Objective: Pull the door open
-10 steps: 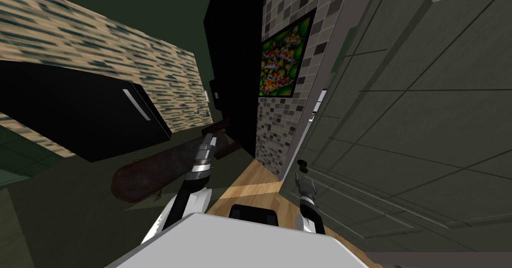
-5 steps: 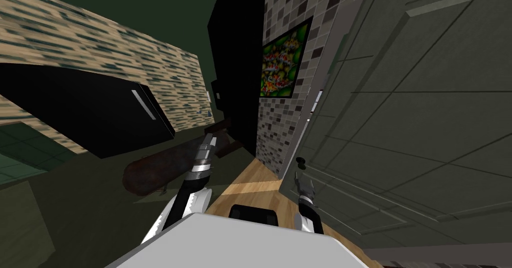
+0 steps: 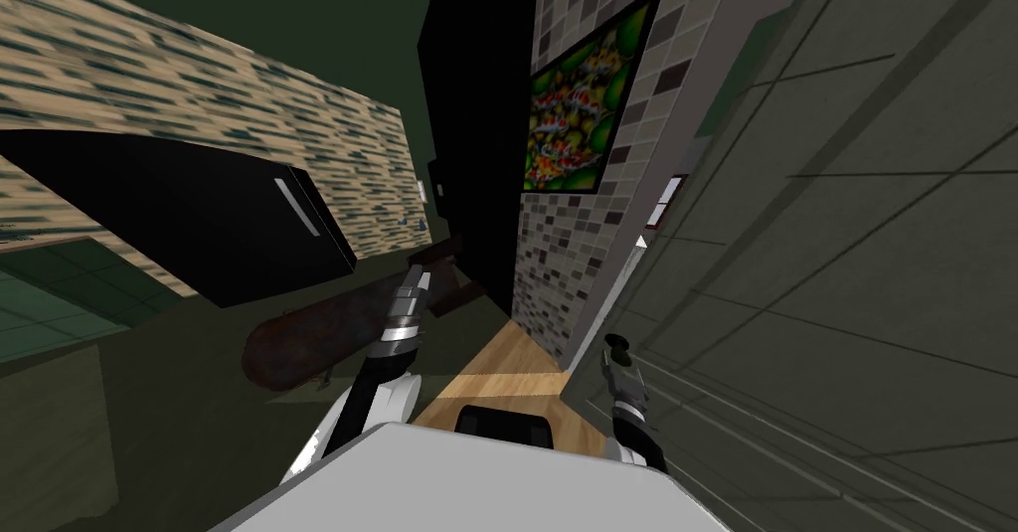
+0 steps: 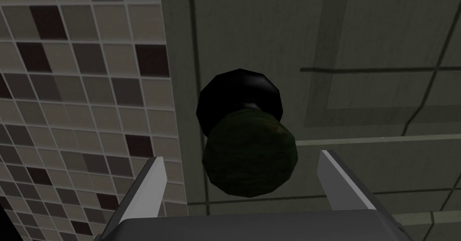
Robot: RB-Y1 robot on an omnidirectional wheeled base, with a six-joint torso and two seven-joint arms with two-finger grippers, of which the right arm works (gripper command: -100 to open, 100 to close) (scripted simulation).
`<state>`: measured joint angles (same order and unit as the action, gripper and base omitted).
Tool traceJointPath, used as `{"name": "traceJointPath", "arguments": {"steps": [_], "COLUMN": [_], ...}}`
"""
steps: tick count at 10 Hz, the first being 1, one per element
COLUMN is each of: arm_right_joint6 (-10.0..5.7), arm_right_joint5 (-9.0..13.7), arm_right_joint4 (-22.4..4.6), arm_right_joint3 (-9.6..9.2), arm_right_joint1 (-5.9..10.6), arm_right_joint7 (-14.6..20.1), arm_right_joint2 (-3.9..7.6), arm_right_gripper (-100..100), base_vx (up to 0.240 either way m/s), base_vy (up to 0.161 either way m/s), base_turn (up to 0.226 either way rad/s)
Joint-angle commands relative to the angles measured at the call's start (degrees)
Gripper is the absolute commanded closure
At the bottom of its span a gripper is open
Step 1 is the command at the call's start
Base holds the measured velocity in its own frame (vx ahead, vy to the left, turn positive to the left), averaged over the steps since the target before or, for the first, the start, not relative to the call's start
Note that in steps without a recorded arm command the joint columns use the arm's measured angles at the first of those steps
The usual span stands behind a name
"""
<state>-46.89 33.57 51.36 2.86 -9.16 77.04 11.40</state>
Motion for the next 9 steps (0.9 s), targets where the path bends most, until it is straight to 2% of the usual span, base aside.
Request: {"name": "traceJointPath", "arguments": {"steps": [1,2,3,8,9], "arm_right_joint6": [-0.19,-0.25,-0.25,-0.25,-0.33], "arm_right_joint5": [0.5,0.2,0.2,0.2,-0.3], "arm_right_joint4": [0.0,0.6,0.6,0.6,0.7], "arm_right_joint3": [0.44,0.14,0.14,0.14,-0.93], "arm_right_joint1": [-1.02,-1.35,-1.35,-1.35,-1.96], "arm_right_joint7": [1.8,1.0,1.0,1.0,2.5], "arm_right_joint2": [1.68,0.87,0.87,0.87,1.89], "arm_right_gripper": [-100,-100,100,100,100], "base_vx": [0.207,0.087,-0.010,-0.018,-0.150], "base_vy": [-0.030,-0.018,-0.005,0.001,0.001], "base_turn": [0.105,0.014,-0.038,0.003,0.132]}}
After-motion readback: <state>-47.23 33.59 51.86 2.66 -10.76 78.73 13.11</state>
